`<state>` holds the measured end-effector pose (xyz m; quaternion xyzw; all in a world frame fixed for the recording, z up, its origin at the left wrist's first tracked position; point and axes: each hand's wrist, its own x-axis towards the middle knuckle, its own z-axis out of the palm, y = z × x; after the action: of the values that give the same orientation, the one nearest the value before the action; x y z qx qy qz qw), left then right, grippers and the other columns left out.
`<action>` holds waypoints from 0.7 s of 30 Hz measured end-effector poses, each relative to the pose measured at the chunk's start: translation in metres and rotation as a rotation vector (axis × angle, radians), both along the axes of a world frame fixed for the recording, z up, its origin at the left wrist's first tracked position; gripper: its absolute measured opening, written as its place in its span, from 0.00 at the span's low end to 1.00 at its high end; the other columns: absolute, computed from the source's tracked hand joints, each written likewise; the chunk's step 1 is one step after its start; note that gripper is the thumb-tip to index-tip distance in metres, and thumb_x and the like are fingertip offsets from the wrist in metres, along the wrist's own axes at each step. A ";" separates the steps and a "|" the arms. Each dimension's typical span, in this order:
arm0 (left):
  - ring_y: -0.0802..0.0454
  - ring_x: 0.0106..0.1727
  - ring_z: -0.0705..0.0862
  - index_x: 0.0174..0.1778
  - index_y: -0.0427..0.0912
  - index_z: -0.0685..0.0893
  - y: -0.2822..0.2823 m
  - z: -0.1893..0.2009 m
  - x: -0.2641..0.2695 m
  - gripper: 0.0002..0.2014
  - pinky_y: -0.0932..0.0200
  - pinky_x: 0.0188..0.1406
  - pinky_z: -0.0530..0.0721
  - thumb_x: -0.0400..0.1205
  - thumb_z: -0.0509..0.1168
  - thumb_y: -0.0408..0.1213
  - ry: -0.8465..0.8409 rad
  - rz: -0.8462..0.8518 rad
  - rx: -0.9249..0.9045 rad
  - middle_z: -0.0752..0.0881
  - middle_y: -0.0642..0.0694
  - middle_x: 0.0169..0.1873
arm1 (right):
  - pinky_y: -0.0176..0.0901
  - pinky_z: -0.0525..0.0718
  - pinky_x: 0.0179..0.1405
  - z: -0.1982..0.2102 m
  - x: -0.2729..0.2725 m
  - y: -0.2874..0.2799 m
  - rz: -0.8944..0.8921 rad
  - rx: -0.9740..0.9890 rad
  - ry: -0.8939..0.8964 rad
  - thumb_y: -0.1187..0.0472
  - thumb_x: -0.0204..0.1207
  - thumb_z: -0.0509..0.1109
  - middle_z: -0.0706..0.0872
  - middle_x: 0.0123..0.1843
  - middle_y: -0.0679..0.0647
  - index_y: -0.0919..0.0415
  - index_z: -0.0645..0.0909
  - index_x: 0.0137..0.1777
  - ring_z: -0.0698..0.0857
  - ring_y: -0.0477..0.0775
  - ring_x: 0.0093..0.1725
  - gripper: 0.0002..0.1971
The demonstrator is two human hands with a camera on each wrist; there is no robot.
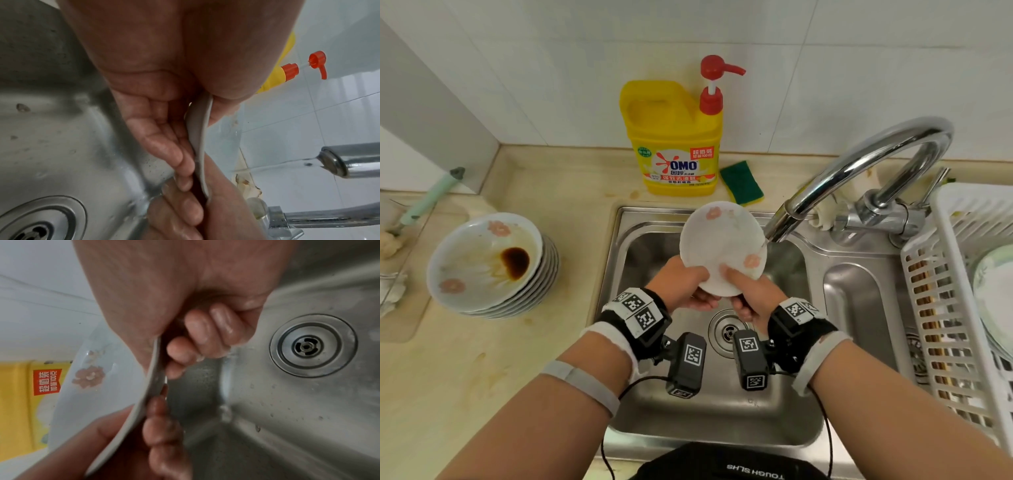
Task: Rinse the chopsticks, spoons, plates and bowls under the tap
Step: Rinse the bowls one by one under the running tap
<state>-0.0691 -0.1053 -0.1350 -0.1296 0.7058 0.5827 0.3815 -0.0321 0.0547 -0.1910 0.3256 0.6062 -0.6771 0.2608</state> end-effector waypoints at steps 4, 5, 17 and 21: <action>0.45 0.27 0.87 0.66 0.25 0.76 -0.012 0.005 -0.006 0.15 0.59 0.24 0.86 0.84 0.56 0.25 0.026 -0.104 -0.085 0.88 0.32 0.32 | 0.36 0.68 0.18 0.003 -0.012 0.016 0.036 0.137 0.005 0.36 0.77 0.74 0.78 0.23 0.56 0.67 0.83 0.50 0.70 0.49 0.20 0.29; 0.46 0.26 0.86 0.66 0.25 0.76 -0.014 0.007 -0.008 0.15 0.59 0.24 0.85 0.84 0.56 0.24 0.039 -0.149 -0.112 0.88 0.32 0.32 | 0.37 0.70 0.20 0.004 -0.015 0.021 0.074 0.172 0.013 0.34 0.75 0.74 0.80 0.24 0.57 0.69 0.84 0.50 0.72 0.50 0.21 0.32; 0.55 0.18 0.75 0.46 0.32 0.84 -0.023 0.008 -0.017 0.10 0.64 0.21 0.76 0.85 0.59 0.31 0.132 -0.322 -0.283 0.83 0.46 0.20 | 0.37 0.74 0.18 0.009 -0.021 0.029 0.304 0.368 0.099 0.30 0.81 0.62 0.80 0.19 0.52 0.66 0.82 0.41 0.74 0.49 0.17 0.34; 0.56 0.20 0.78 0.48 0.35 0.84 -0.014 -0.005 -0.009 0.08 0.64 0.21 0.77 0.86 0.64 0.35 0.125 -0.107 -0.234 0.84 0.44 0.27 | 0.37 0.71 0.18 -0.002 -0.012 0.017 0.056 0.217 0.040 0.37 0.84 0.66 0.79 0.22 0.53 0.69 0.83 0.50 0.71 0.47 0.19 0.29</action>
<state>-0.0778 -0.1188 -0.1397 -0.0988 0.7972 0.4823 0.3496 -0.0442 0.0720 -0.1929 0.3214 0.6900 -0.6061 0.2307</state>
